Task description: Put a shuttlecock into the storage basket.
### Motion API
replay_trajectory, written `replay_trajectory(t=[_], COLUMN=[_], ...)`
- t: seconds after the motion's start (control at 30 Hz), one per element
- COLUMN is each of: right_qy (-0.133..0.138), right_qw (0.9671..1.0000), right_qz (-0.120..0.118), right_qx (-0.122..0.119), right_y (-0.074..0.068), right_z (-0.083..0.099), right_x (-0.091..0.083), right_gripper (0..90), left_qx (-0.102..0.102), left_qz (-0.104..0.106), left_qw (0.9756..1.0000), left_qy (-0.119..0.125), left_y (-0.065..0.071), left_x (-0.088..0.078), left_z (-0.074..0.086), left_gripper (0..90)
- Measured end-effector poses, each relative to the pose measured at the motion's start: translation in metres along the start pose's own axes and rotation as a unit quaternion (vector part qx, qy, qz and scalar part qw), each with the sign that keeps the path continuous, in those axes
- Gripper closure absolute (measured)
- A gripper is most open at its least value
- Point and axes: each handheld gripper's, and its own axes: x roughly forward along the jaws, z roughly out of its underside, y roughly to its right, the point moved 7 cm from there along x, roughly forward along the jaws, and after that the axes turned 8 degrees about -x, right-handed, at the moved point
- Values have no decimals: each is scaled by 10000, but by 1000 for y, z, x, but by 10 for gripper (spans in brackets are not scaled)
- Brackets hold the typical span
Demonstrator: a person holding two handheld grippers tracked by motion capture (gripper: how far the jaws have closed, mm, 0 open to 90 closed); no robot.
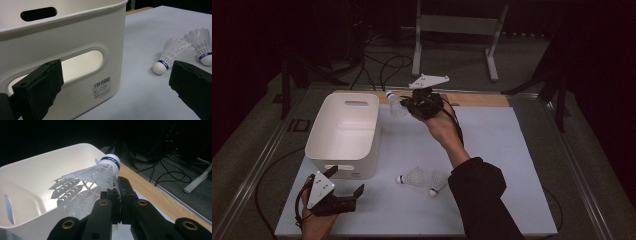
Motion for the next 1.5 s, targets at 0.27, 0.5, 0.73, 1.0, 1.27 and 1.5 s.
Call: replay_trajectory(t=[0.27,0.5,0.73,1.0,1.27,1.5], right_qy=[52,59,62,94,58,45], right_qw=[9999,9998,9996,9993,9990,9988], right_qz=[-123,-197,-281,-362,-433,-483], right_qx=[37,28,36,42,-34,-62], right_y=[-6,-13,-17,-23,-31,-37], right_z=[-8,-13,-16,-21,-26,-28], right_x=[3,8,13,17,22,27], right_gripper=[887,887,887,887,887,887], left_qx=[0,-2,-18,14,15,22], left_qz=[5,7,24,42,38,28], left_qw=[10000,10000,10000,10000,10000,10000], left_qy=[0,-1,-3,32,34,33], left_y=[0,0,0,1,0,0], left_x=[0,0,0,-1,-1,-1], left_z=[0,0,0,0,0,0], left_gripper=[0,0,0,0,0,0])
